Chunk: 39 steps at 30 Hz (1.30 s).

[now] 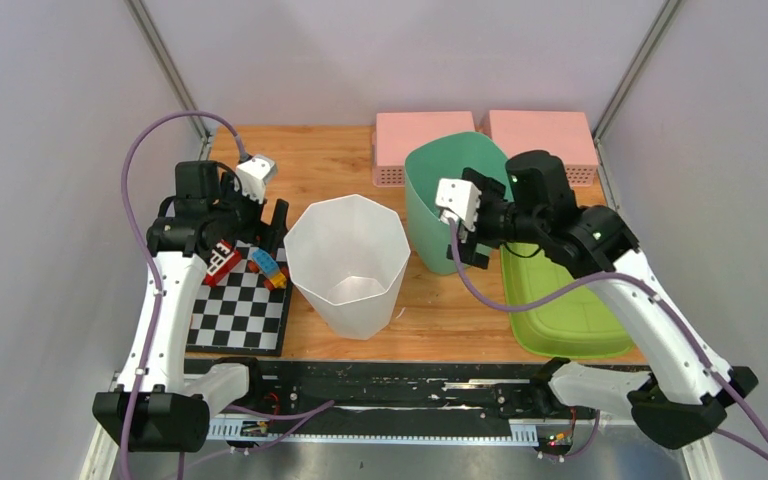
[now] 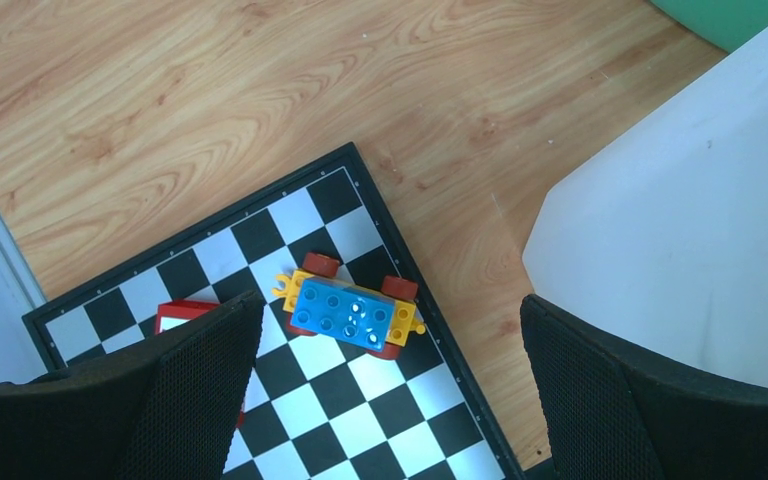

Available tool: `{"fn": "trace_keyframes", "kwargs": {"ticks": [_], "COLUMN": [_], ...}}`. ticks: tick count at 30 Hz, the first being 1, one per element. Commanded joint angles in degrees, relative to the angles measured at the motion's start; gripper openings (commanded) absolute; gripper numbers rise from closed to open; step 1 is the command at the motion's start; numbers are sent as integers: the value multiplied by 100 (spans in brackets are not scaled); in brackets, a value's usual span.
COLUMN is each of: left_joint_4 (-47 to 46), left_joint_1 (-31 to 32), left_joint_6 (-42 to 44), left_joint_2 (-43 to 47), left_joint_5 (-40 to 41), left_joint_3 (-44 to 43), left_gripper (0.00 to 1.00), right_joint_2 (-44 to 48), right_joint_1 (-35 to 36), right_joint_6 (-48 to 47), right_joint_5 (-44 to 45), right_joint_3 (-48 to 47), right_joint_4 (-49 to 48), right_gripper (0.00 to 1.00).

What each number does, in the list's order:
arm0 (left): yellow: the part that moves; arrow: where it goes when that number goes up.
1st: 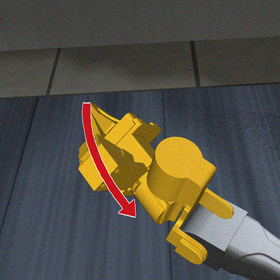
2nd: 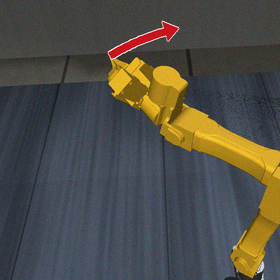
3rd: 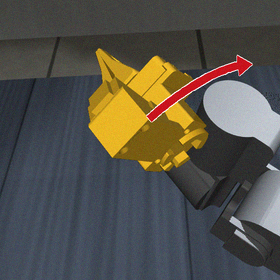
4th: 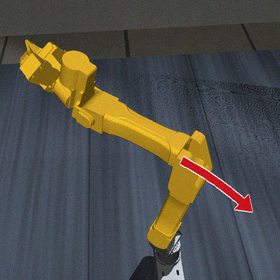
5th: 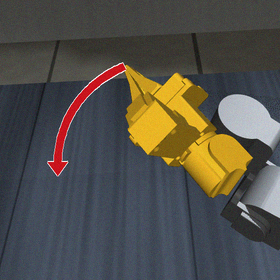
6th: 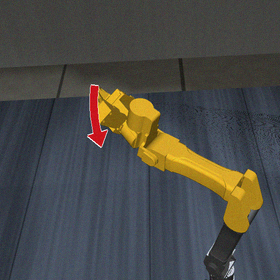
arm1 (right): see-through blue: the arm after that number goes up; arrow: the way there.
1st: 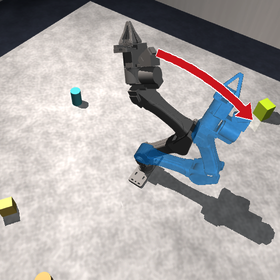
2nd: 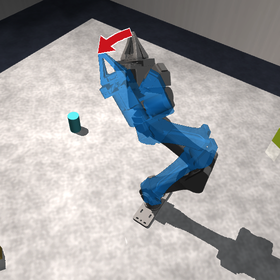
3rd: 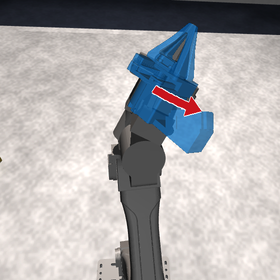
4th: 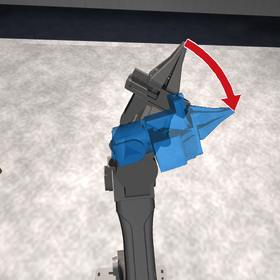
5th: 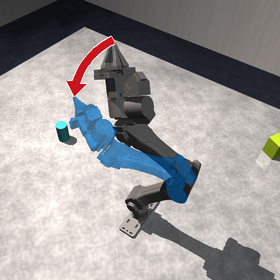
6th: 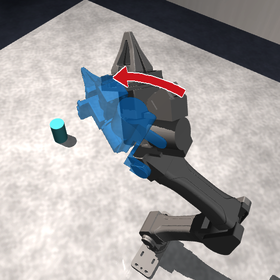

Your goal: Turn the large container upside down

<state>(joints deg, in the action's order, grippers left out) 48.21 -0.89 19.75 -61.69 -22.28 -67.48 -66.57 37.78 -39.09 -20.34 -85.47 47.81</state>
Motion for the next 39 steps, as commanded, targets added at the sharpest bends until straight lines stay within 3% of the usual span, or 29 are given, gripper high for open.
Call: {"fn": "trace_keyframes", "kwargs": {"ticks": [1,10,17,23,28,35,39], "left_joint_4": [-132,-180,-191,-275,-327,-331,-342], "left_joint_1": [27,27,27,27,27,27,27], "left_joint_6": [-36,-96,-63,-59,-114,-127,-129], "left_joint_2": [42,1,19,16,-25,-2,16], "left_joint_5": [-18,-1,32,15,-32,-41,-44], "left_joint_3": [47,85,124,219,233,271,280], "left_gripper": [100,100,100,100,100,100,100], "right_joint_2": [274,-839,-1524,-1837,-2052,-2350,-2440], "right_joint_1": [-407,-1053,-1155,-1159,-1159,-1159,-1151], "right_joint_6": [-1948,-2448,-2704,-3060,-3190,-3190,-3137], "right_joint_5": [334,111,96,-368,-403,-522,-548], "right_joint_3": [194,-382,-784,-1178,-1291,-1337,-1304], "right_joint_4": [807,1047,1155,2171,2539,2771,2772], "right_gripper": [100,100,96,74,64,57,39]}}
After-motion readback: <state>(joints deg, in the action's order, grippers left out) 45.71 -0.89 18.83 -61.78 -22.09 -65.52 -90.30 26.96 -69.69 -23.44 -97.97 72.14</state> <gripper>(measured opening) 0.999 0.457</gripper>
